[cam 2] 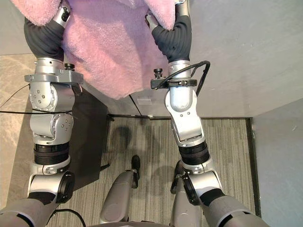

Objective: Organize washtable

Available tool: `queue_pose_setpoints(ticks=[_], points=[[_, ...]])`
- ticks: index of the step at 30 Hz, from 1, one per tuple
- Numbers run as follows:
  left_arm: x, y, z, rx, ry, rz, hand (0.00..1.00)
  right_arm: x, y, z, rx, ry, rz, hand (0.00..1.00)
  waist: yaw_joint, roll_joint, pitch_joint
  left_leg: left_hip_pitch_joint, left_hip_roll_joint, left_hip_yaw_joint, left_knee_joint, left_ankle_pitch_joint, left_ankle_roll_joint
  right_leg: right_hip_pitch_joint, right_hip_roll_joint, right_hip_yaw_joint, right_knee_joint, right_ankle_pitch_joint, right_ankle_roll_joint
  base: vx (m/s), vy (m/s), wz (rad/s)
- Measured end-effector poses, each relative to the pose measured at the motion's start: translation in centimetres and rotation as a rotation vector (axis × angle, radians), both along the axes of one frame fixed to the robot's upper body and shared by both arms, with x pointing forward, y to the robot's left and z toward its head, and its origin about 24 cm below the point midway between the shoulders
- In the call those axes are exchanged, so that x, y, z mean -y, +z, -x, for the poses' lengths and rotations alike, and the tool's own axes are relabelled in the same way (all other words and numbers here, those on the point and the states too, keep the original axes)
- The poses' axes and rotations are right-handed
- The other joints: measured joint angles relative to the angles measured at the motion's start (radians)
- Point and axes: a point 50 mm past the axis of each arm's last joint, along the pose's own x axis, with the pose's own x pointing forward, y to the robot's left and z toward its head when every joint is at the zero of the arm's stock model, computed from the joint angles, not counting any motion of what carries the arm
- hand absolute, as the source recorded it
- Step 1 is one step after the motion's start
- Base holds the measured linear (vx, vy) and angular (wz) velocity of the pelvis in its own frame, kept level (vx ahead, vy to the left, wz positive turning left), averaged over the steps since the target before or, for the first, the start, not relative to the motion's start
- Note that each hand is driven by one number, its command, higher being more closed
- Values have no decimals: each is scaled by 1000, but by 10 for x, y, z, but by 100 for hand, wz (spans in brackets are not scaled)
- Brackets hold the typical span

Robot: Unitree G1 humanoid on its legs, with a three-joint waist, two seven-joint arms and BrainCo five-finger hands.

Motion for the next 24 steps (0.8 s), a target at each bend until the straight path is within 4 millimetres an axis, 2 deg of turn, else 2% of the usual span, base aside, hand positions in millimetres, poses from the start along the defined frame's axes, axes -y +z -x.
queue_pose_setpoints(ticks=[1,2,6,11,16,18,20,24], points=[[0,0,0,1,0,-2,100,0,0,0,2,0,2,100,-1,0,0,-9,2,0,12,-3,0,-5,0,-1,3,0,0,0,0,0],[0,0,0,1,-1,-3,0,0,0,0,2,-1,3,100,-1,0,0,-12,3,0,17,-4,1,-6,1,-1,5,0,0,0,0,0],[-7,1,1,3,25,-11,0,2,2,0,10,-8,14,100,-1,0,0,-15,6,6,29,-7,1,-6,0,-2,9,0,0,0,0,0],[-25,-3,4,-7,94,-5,0,1,2,0,10,3,34,100,0,0,-1,-15,11,9,33,-12,-4,-6,3,-4,12,-1,-1,0,0,0],[-43,1,8,10,161,2,0,1,3,0,15,5,59,100,0,-1,-14,-33,17,8,49,-15,1,-19,7,-5,14,-1,-1,0,0,0],[-49,3,10,16,177,17,0,6,4,-1,20,-19,67,100,3,-3,-15,-36,17,8,50,-15,1,-19,6,-7,14,-1,-1,9,-1,2],[-58,6,13,27,207,20,0,21,7,-2,26,-76,43,100,3,-3,-16,-40,16,4,53,-15,1,-19,6,-11,14,-1,-1,10,-5,5],[-64,10,14,24,174,10,0,35,11,-3,45,-142,27,100,3,-3,-16,-47,16,-2,58,-15,1,-19,5,-17,15,-1,-1,-1,-4,4]])
